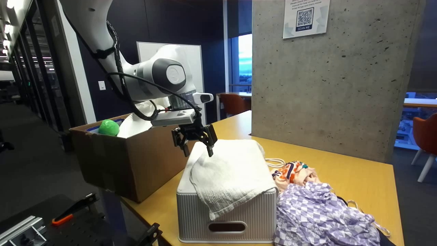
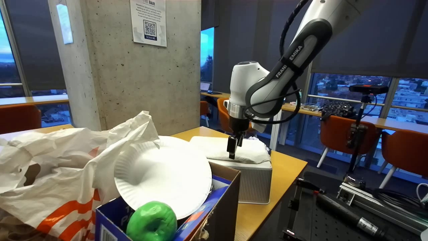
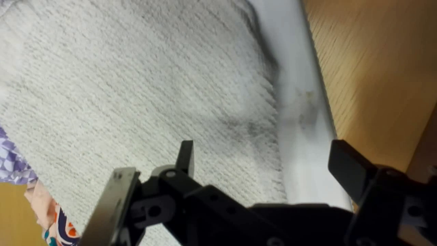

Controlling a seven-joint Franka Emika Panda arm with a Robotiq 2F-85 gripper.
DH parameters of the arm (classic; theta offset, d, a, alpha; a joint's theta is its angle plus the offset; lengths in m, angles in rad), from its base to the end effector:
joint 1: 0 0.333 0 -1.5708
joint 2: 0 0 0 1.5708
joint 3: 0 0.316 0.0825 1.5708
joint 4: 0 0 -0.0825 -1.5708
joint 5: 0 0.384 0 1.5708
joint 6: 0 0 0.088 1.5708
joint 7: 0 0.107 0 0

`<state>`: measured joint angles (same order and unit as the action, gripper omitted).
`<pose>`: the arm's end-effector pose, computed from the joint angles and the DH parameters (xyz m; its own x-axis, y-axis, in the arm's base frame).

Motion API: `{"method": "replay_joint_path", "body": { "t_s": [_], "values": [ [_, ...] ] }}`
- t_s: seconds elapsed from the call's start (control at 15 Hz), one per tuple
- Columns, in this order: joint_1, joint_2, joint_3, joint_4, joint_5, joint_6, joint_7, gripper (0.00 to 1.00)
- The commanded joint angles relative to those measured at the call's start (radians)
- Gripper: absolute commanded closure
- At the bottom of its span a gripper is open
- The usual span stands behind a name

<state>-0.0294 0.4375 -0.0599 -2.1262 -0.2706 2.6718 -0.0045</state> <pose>0.5840 -0.0440 0.2105 0.9830 0.1633 0.0840 0.1472 -0.9742 0.1709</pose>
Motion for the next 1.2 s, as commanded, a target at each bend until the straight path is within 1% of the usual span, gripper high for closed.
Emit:
{"method": "replay_joint_path", "body": {
  "t_s": [0.0,0.2,0.73,1.13],
  "values": [
    [0.019,-0.006,-0.012,-0.026,0.02,0.035,0.02,0.0],
    [0.031,-0.002,-0.018,-0.028,0.014,0.045,0.039,0.0],
    [0.012,0.005,-0.049,-0.062,0.016,0.07,0.048,0.0],
    [0.025,0.023,-0.075,-0.053,0.005,0.085,0.067,0.0]
  ]
}}
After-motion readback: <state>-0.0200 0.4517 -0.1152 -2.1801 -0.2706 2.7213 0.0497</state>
